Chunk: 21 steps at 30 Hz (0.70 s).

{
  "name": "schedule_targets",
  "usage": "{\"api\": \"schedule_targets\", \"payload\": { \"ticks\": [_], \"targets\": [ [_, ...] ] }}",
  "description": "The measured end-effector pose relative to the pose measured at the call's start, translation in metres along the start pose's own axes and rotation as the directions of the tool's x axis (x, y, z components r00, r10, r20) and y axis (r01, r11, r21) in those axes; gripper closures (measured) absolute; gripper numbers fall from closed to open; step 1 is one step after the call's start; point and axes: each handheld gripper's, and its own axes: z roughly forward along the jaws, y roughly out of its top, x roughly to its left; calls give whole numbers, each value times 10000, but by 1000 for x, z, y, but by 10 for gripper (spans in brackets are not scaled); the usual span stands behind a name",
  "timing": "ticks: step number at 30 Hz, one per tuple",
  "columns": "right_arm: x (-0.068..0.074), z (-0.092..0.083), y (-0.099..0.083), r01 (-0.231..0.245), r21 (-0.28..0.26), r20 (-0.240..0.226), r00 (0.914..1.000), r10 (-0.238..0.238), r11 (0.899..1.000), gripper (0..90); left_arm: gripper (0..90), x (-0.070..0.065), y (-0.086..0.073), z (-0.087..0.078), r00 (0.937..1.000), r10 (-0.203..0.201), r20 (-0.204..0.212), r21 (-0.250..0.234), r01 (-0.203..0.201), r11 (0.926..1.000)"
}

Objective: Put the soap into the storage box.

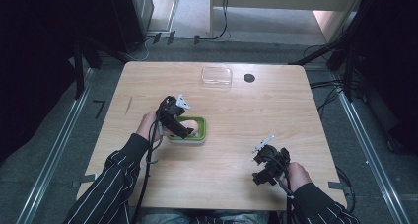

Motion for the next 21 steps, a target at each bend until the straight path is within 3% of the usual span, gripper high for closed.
{"api": "schedule_targets", "payload": {
  "ticks": [8, 14, 21],
  "targets": [
    [0, 0, 0, 39, -1, -7, 10000, -39, 10000, 143, 38, 1, 0, -6, 10000, -9, -59, 87, 10, 10000],
    [-1, 0, 0, -22, 11, 11, 10000, 22, 10000, 143, 38, 3, -6, -20, 9986, -456, -255, -65, 455, 9989],
    [-1, 0, 0, 26, -12, 9, 10000, -26, 10000, 143, 38, 6, -20, -35, 9926, -1088, -539, 30, 1091, 9940]
  ]
}}
